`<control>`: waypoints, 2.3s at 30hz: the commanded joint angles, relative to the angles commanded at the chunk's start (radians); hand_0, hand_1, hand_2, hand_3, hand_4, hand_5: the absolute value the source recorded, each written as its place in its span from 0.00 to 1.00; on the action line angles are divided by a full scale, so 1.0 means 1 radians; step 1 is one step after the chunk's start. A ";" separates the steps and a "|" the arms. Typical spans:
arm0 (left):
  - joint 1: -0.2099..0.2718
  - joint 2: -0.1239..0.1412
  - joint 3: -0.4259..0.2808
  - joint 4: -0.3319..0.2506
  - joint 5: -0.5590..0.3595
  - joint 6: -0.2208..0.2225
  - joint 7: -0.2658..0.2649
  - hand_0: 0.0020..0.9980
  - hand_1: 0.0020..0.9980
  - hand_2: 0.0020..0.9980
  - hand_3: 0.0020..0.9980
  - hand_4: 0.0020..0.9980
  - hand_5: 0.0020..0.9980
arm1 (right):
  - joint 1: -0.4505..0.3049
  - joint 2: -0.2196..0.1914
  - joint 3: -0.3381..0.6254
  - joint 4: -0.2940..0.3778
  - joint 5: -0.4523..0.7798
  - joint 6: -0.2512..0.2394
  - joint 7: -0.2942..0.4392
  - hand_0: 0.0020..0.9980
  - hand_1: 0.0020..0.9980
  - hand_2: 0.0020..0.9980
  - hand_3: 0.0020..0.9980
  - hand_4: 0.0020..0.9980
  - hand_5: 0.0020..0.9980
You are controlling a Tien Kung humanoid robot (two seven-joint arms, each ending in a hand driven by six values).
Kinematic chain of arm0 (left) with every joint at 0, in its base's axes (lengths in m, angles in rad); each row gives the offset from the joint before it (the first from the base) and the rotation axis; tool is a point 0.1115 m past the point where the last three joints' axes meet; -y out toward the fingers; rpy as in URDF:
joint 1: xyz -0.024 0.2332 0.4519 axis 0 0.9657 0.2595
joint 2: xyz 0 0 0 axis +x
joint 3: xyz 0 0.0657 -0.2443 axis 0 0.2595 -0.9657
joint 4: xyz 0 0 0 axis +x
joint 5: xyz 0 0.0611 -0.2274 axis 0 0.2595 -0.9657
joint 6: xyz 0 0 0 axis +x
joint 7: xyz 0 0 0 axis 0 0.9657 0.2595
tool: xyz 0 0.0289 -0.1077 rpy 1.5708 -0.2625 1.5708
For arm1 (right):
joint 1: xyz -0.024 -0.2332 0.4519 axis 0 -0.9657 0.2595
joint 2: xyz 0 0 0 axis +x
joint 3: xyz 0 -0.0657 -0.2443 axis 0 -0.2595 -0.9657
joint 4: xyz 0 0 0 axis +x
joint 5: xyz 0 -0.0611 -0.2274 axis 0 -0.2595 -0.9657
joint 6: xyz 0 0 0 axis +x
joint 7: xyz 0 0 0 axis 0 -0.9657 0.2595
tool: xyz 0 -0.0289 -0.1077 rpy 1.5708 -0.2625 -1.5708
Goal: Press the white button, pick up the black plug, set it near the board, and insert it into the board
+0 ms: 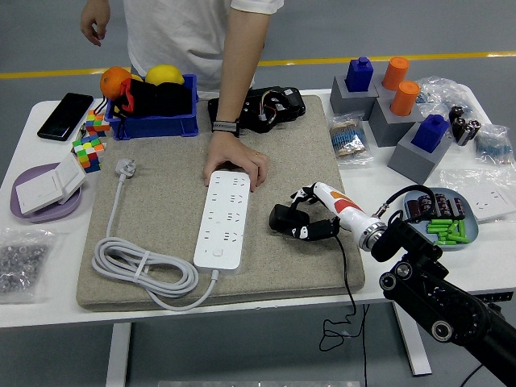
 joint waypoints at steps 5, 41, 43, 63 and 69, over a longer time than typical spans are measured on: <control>-0.001 -0.001 0.001 0.000 -0.002 0.000 -0.001 0.66 0.66 0.65 0.65 0.62 0.01 | -0.001 -0.001 -0.003 0.002 0.004 -0.008 0.022 0.48 0.57 0.60 0.44 0.90 0.10; 0.002 -0.003 -0.001 0.000 0.001 0.000 0.000 0.66 0.66 0.65 0.65 0.62 0.01 | -0.028 -0.009 0.009 0.084 -0.044 -0.020 0.050 0.28 0.38 0.43 0.46 0.76 0.00; 0.002 -0.003 0.001 0.000 -0.003 0.000 -0.001 0.66 0.66 0.65 0.65 0.62 0.01 | -0.029 -0.012 0.015 0.115 -0.061 -0.022 0.040 0.28 0.38 0.43 0.46 0.76 0.00; -0.002 0.001 -0.004 0.000 -0.004 0.001 0.003 0.66 0.66 0.65 0.65 0.62 0.01 | 0.143 -0.018 -0.176 0.282 -0.218 0.015 -0.100 0.34 0.41 0.45 0.47 0.76 0.00; -0.004 0.003 0.000 0.000 -0.006 0.001 0.003 0.66 0.66 0.65 0.65 0.62 0.01 | 0.182 0.017 -0.234 0.218 -0.250 0.025 -0.121 0.35 0.41 0.45 0.48 0.76 0.00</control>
